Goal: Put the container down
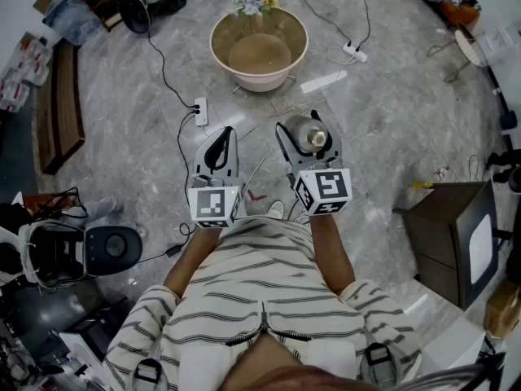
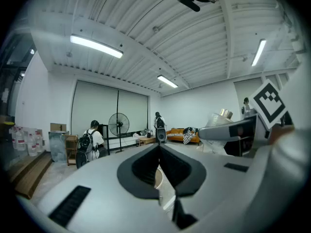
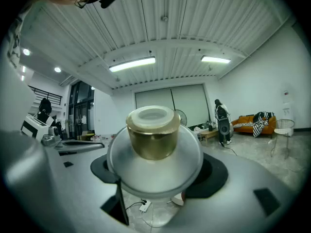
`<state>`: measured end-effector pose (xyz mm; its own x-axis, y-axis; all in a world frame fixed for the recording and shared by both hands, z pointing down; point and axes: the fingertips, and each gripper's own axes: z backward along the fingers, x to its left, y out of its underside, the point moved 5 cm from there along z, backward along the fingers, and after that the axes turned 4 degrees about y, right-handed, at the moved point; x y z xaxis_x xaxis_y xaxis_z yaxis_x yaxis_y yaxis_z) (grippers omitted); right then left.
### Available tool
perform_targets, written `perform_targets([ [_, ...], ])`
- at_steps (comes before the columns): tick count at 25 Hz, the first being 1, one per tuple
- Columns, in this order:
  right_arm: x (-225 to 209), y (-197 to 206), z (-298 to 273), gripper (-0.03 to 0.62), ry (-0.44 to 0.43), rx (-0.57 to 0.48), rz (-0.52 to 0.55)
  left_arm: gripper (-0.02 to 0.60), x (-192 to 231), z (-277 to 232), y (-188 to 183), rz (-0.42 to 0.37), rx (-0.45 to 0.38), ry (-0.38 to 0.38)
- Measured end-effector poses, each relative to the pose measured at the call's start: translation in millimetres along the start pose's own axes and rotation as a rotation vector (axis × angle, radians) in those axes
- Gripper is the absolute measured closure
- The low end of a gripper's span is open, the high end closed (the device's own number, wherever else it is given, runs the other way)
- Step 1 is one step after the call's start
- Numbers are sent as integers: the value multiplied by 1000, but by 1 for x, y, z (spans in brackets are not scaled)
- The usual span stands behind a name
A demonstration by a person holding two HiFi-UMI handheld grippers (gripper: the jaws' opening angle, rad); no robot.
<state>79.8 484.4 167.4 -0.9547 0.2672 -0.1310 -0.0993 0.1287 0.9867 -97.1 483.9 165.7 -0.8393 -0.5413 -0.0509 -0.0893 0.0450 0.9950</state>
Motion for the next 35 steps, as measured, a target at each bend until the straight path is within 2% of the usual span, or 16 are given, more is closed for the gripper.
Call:
perform_targets([
  [5,-8,12,48,247,-14,-19,-20,581,-41,28,10,-3,-10,-10],
  [11,-11,-2,29,247,-21,-4,6,581,-34,12,-1,5,2,-24],
  [18,-21,4,28,247,-45,3,-1,581,-42,14,8,7,27,-54],
  [26,-36,5,-15,247,-62,27,0,581,-21,-26,16,29,38,-64],
  [35,-53,0,-106,247,-52,41,22,581,34,-106,24,65,29,-40],
])
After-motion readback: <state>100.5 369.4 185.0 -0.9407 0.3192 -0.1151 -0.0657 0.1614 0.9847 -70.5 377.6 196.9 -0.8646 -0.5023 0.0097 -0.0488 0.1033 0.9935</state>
